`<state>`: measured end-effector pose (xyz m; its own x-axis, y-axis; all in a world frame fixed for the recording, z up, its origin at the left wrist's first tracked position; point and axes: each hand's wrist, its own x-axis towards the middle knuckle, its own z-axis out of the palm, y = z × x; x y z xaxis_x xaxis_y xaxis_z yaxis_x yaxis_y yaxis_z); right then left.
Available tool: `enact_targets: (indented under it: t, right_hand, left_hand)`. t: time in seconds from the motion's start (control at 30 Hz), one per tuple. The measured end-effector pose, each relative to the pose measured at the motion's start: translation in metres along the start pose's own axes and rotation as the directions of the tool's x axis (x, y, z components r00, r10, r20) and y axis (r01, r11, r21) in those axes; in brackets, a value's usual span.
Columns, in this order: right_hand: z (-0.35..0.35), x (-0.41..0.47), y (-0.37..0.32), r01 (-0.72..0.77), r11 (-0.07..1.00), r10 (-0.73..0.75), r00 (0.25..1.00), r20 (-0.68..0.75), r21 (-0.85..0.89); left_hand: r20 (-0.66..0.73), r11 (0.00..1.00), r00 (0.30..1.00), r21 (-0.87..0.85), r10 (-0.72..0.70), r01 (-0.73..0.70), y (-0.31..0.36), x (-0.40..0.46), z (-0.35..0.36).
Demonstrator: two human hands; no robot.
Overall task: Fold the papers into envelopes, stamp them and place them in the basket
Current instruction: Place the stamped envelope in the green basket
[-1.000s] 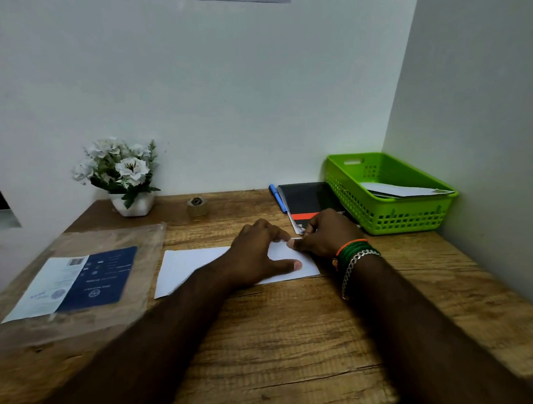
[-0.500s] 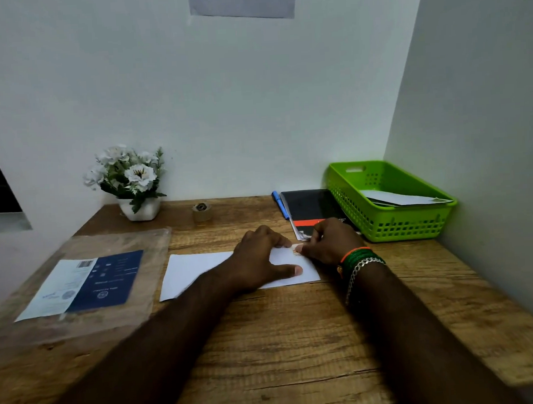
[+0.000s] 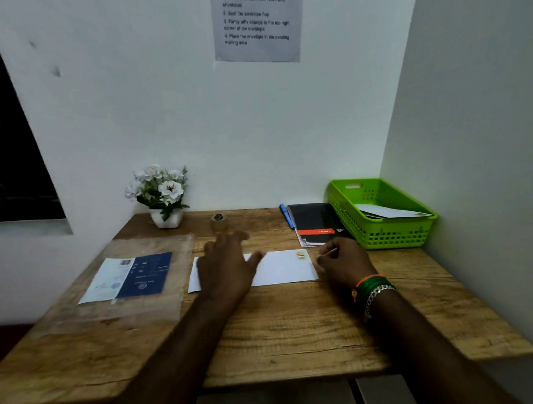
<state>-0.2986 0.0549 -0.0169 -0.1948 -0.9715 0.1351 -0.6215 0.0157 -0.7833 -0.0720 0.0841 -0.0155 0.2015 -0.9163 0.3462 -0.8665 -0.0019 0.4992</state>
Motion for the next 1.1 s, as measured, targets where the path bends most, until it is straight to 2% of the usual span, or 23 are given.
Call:
enact_targets:
  t: [0.07, 0.1, 0.17, 0.37, 0.47, 0.6, 0.67, 0.8, 0.9, 1.0, 1.1]
  right_hand:
    - [0.002, -0.006, -0.003, 0.030, 0.996, -0.027, 0.999, 0.031, -0.087]
    - [0.003, -0.008, -0.006, 0.054, 0.987, -0.046, 0.997, 0.057, -0.152]
    - [0.007, -0.015, -0.012, 0.073, 0.965, -0.049, 0.994, 0.099, -0.252]
    - [0.005, -0.031, -0.025, -0.016, 0.966, 0.049, 0.991, 0.124, -0.256]
    - [-0.003, -0.029, -0.029, -0.092, 0.969, 0.135, 0.974, 0.182, -0.229]
    - [-0.022, -0.029, -0.029, -0.174, 0.985, 0.164, 0.938, 0.305, 0.005]
    - [-0.031, -0.031, -0.024, -0.241, 0.953, 0.170, 0.926, 0.337, 0.184]
    - [-0.062, -0.040, -0.014, -0.318, 0.813, 0.117, 0.909, 0.399, 0.488]
    - [-0.101, -0.040, -0.004, -0.267, 0.700, 0.108, 0.956, 0.271, 0.662]
    - [-0.142, -0.040, 0.006, -0.204, 0.649, 0.174, 0.978, 0.118, 0.733]
    - [-0.174, -0.038, 0.022, -0.151, 0.568, 0.296, 0.955, -0.030, 0.809]
  left_hand:
    - [0.065, 0.968, 0.974, 0.145, -0.216, 0.205, -0.018, -0.006, -0.017]
    - [0.110, 0.946, 0.954, 0.201, -0.280, 0.255, -0.025, -0.008, -0.023]
    - [0.135, 0.930, 0.933, 0.205, -0.335, 0.304, -0.033, -0.012, -0.028]
    - [0.103, 0.901, 0.919, -0.185, -0.380, 0.393, -0.043, -0.008, -0.034]
    - [0.094, 0.788, 0.888, -0.427, -0.450, 0.444, -0.049, -0.007, -0.042]
    - [0.132, 0.479, 0.842, -0.772, -0.523, 0.418, -0.055, -0.008, -0.048]
    - [0.175, 0.343, 0.830, -0.851, -0.530, 0.399, -0.050, -0.008, -0.053]
    - [0.241, 0.164, 0.847, -0.921, -0.473, 0.354, -0.019, 0.006, -0.063]
    - [0.280, 0.121, 0.902, -0.935, -0.328, 0.334, 0.021, 0.031, -0.057]
    - [0.243, 0.190, 0.940, -0.938, -0.237, 0.291, 0.073, 0.055, -0.043]
    - [0.232, 0.213, 0.965, -0.944, -0.119, 0.253, 0.120, 0.068, -0.022]
